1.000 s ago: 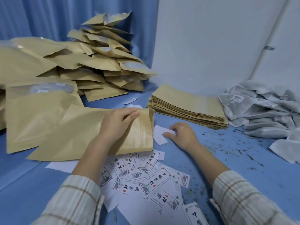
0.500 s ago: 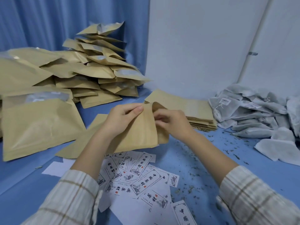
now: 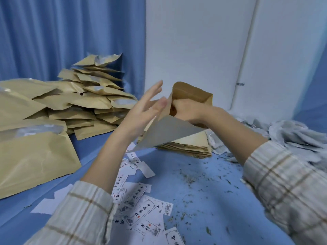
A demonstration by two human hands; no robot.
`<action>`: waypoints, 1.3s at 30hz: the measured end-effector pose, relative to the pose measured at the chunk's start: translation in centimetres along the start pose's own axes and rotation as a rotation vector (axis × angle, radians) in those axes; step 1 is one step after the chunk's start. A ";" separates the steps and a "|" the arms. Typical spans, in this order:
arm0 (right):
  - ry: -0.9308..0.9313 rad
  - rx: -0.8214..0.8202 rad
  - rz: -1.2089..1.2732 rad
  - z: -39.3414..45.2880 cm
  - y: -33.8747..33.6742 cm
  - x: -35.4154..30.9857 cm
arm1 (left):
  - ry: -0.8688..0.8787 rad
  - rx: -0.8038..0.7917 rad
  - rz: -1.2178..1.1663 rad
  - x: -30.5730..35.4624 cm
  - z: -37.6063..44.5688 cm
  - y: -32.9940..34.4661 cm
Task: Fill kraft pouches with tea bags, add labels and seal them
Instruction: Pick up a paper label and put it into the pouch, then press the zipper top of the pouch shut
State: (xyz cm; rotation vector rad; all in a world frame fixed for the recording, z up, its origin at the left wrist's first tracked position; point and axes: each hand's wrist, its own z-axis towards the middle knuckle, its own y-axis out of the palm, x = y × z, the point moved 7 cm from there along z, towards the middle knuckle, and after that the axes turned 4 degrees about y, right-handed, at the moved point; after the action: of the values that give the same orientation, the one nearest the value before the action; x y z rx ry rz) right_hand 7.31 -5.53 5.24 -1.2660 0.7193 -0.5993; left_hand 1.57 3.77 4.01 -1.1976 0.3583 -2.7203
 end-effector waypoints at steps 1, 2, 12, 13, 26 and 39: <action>0.024 -0.011 0.048 -0.1 -0.8 0.5 | 0.019 -0.064 -0.037 0.7 0.1 0.8; 0.036 -0.016 0.087 -0.4 -1.5 0.7 | 0.035 -0.104 -0.035 1.1 0.1 1.5; -0.004 0.319 0.048 -4.9 -9.3 2.3 | 0.080 0.332 -0.072 1.7 2.3 0.9; -0.011 0.329 0.049 -5.7 -9.9 2.7 | 0.068 0.378 -0.102 1.5 2.4 0.5; 0.081 0.480 0.264 -10.4 -10.8 10.9 | -0.068 0.259 -0.304 0.3 4.3 0.8; 0.160 0.582 0.330 -11.1 -7.6 14.2 | -0.243 0.267 -0.266 -4.6 2.7 3.7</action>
State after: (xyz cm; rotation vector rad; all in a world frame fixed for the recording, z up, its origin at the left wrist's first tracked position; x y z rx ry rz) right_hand 7.94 -24.73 8.97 -0.5513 0.7917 -0.5836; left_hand 6.80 0.83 1.57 -1.5644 -0.2022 -2.6712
